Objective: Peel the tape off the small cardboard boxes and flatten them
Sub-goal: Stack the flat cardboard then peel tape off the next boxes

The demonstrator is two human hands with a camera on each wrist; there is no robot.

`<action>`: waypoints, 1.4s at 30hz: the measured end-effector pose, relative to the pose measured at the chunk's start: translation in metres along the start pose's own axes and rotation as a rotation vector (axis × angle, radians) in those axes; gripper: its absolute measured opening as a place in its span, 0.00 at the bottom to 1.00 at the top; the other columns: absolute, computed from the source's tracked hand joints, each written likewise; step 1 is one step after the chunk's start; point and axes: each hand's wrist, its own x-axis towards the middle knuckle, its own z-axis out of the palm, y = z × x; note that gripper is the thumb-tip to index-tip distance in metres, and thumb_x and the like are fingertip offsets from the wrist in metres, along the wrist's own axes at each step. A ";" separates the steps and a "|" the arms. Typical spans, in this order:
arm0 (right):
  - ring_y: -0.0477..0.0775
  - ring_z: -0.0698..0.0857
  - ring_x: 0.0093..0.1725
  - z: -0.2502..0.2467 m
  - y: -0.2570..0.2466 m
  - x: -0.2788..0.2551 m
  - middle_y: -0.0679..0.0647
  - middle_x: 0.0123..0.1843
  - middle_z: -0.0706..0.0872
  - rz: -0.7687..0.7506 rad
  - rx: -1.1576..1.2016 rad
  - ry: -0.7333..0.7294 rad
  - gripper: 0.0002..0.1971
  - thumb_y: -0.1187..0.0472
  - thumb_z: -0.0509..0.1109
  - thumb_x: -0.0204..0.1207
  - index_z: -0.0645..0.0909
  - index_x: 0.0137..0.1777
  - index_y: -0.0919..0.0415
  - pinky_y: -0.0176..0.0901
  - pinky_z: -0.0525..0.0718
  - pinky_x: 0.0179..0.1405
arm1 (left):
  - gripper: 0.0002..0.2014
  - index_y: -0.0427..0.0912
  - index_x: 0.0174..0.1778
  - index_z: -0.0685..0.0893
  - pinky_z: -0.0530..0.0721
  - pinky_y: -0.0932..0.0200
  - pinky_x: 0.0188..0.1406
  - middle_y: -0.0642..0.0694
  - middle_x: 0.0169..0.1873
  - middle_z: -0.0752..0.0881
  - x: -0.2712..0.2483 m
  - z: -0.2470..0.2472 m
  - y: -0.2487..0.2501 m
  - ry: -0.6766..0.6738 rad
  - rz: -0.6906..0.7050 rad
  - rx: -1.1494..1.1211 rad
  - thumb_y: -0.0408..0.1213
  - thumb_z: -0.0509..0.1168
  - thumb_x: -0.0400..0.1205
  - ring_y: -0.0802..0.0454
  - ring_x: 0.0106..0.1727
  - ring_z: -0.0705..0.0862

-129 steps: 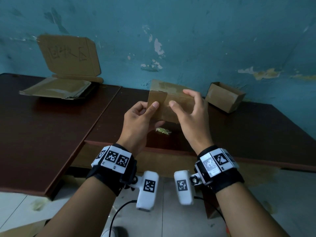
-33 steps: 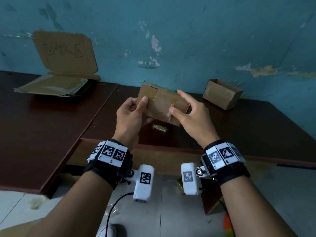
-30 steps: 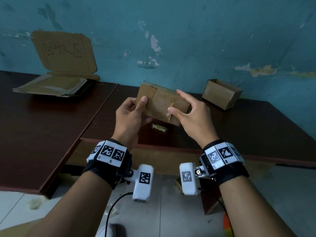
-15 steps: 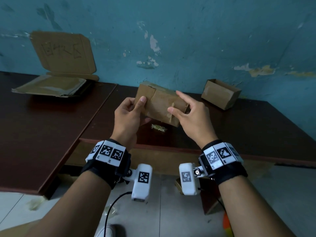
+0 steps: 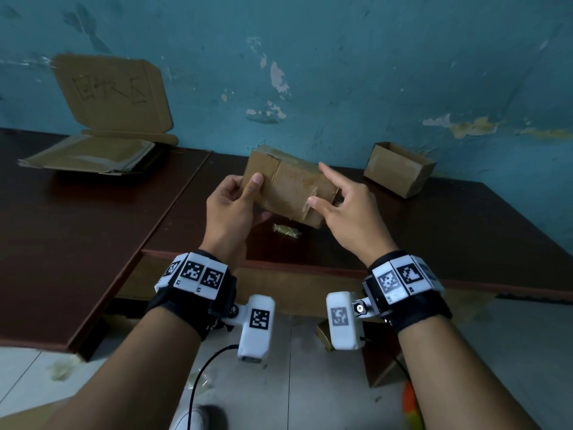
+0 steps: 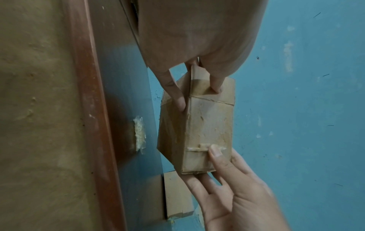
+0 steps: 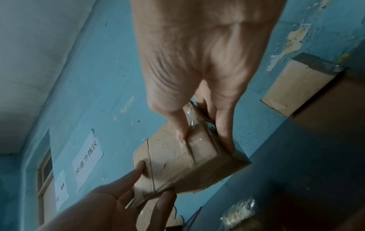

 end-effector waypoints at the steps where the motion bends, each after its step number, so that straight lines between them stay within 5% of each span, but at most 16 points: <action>1: 0.44 0.91 0.67 0.001 0.002 0.002 0.54 0.84 0.85 0.006 0.006 -0.014 0.37 0.61 0.79 0.87 0.71 0.94 0.47 0.53 0.81 0.86 | 0.09 0.42 0.46 0.84 0.96 0.52 0.46 0.39 0.53 0.90 0.000 0.000 0.000 0.004 0.001 0.001 0.39 0.72 0.91 0.42 0.59 0.92; 3: 0.54 0.87 0.78 0.002 0.003 0.003 0.55 0.87 0.82 0.023 0.002 -0.044 0.37 0.64 0.76 0.89 0.68 0.95 0.45 0.62 0.80 0.88 | 0.10 0.42 0.45 0.84 0.95 0.54 0.44 0.39 0.52 0.90 0.000 0.001 0.000 0.011 0.006 0.005 0.39 0.72 0.91 0.42 0.58 0.92; 5: 0.55 0.88 0.77 0.001 0.003 0.002 0.54 0.90 0.79 0.026 0.013 -0.072 0.38 0.66 0.73 0.90 0.66 0.95 0.44 0.65 0.83 0.85 | 0.10 0.42 0.45 0.84 0.95 0.54 0.43 0.40 0.51 0.90 0.000 0.001 0.001 0.019 0.012 0.009 0.39 0.72 0.91 0.43 0.57 0.92; 9: 0.77 0.89 0.70 0.000 0.002 -0.001 0.50 0.88 0.81 0.050 0.055 -0.077 0.37 0.63 0.71 0.88 0.67 0.95 0.44 0.75 0.92 0.67 | 0.09 0.42 0.46 0.84 0.95 0.55 0.43 0.43 0.49 0.91 0.001 0.000 0.001 0.024 0.017 0.012 0.39 0.72 0.91 0.47 0.54 0.93; 12: 0.62 0.90 0.72 -0.001 -0.003 -0.005 0.52 0.81 0.88 0.025 0.022 0.016 0.39 0.52 0.82 0.84 0.73 0.93 0.48 0.45 0.91 0.73 | 0.09 0.42 0.46 0.84 0.95 0.55 0.43 0.44 0.47 0.91 0.002 0.001 -0.001 0.023 0.022 0.006 0.40 0.73 0.90 0.48 0.51 0.93; 15: 0.48 0.92 0.71 -0.001 -0.002 -0.004 0.55 0.83 0.87 0.003 -0.011 0.061 0.37 0.57 0.83 0.84 0.75 0.92 0.50 0.49 0.88 0.79 | 0.10 0.42 0.45 0.84 0.95 0.52 0.44 0.45 0.44 0.91 0.002 0.002 -0.002 0.020 0.024 0.020 0.40 0.73 0.90 0.49 0.49 0.93; 19: 0.66 0.88 0.79 -0.001 0.002 -0.001 0.56 0.80 0.89 0.048 0.032 -0.012 0.38 0.63 0.79 0.86 0.69 0.94 0.47 0.70 0.88 0.78 | 0.10 0.42 0.44 0.84 0.96 0.50 0.47 0.45 0.44 0.91 0.003 0.002 -0.003 0.021 0.024 0.038 0.40 0.73 0.91 0.48 0.51 0.93; 22: 0.77 0.90 0.70 -0.003 0.003 -0.001 0.55 0.78 0.90 0.072 0.035 -0.074 0.39 0.63 0.76 0.86 0.66 0.95 0.44 0.75 0.92 0.68 | 0.10 0.42 0.45 0.84 0.96 0.49 0.48 0.43 0.47 0.90 0.003 0.001 -0.005 0.022 0.017 0.045 0.41 0.73 0.90 0.47 0.52 0.93; 24: 0.73 0.87 0.77 -0.005 0.001 -0.003 0.51 0.76 0.91 0.072 0.064 -0.070 0.39 0.58 0.78 0.85 0.68 0.94 0.46 0.70 0.90 0.76 | 0.10 0.42 0.45 0.84 0.96 0.51 0.47 0.44 0.46 0.90 0.003 0.001 -0.004 0.022 0.017 0.040 0.41 0.73 0.90 0.48 0.51 0.93; 26: 0.55 0.81 0.86 -0.006 -0.001 -0.004 0.50 0.85 0.85 0.045 0.029 -0.032 0.39 0.53 0.82 0.84 0.71 0.93 0.50 0.48 0.78 0.88 | 0.10 0.42 0.45 0.84 0.95 0.51 0.47 0.45 0.46 0.90 0.003 0.001 -0.004 0.017 0.021 0.031 0.41 0.73 0.90 0.50 0.50 0.93; 27: 0.55 0.82 0.86 -0.006 -0.001 -0.003 0.51 0.85 0.85 0.037 0.023 -0.009 0.39 0.54 0.83 0.84 0.72 0.93 0.50 0.47 0.78 0.88 | 0.10 0.41 0.45 0.84 0.95 0.51 0.47 0.44 0.46 0.90 0.003 0.001 -0.004 0.014 0.022 0.032 0.41 0.73 0.90 0.50 0.51 0.93; 31: 0.72 0.89 0.75 -0.004 0.005 0.000 0.53 0.79 0.90 0.067 0.054 -0.044 0.38 0.60 0.79 0.83 0.71 0.92 0.45 0.71 0.91 0.72 | 0.11 0.42 0.44 0.84 0.96 0.50 0.47 0.43 0.48 0.90 0.003 0.001 -0.005 0.008 0.014 0.044 0.41 0.73 0.90 0.47 0.53 0.93; 36: 0.57 0.84 0.84 -0.010 0.000 -0.004 0.50 0.89 0.80 0.044 0.107 -0.068 0.41 0.60 0.75 0.78 0.71 0.93 0.48 0.65 0.86 0.81 | 0.10 0.42 0.45 0.84 0.97 0.46 0.51 0.42 0.51 0.90 0.002 0.001 -0.002 -0.003 0.021 0.057 0.41 0.72 0.91 0.47 0.55 0.93; 39: 0.70 0.89 0.75 -0.010 -0.004 -0.009 0.49 0.83 0.87 0.042 0.100 -0.036 0.38 0.56 0.80 0.81 0.74 0.91 0.47 0.68 0.93 0.71 | 0.10 0.43 0.45 0.85 0.96 0.50 0.48 0.40 0.53 0.89 0.002 0.001 0.001 0.012 0.026 0.058 0.41 0.72 0.91 0.45 0.57 0.92; 42: 0.60 0.94 0.70 -0.009 -0.002 -0.006 0.52 0.83 0.86 0.034 0.094 -0.021 0.35 0.63 0.79 0.86 0.75 0.91 0.47 0.66 0.94 0.70 | 0.10 0.43 0.45 0.84 0.96 0.51 0.46 0.40 0.53 0.89 0.001 0.002 0.002 0.015 0.028 0.056 0.41 0.72 0.91 0.43 0.58 0.92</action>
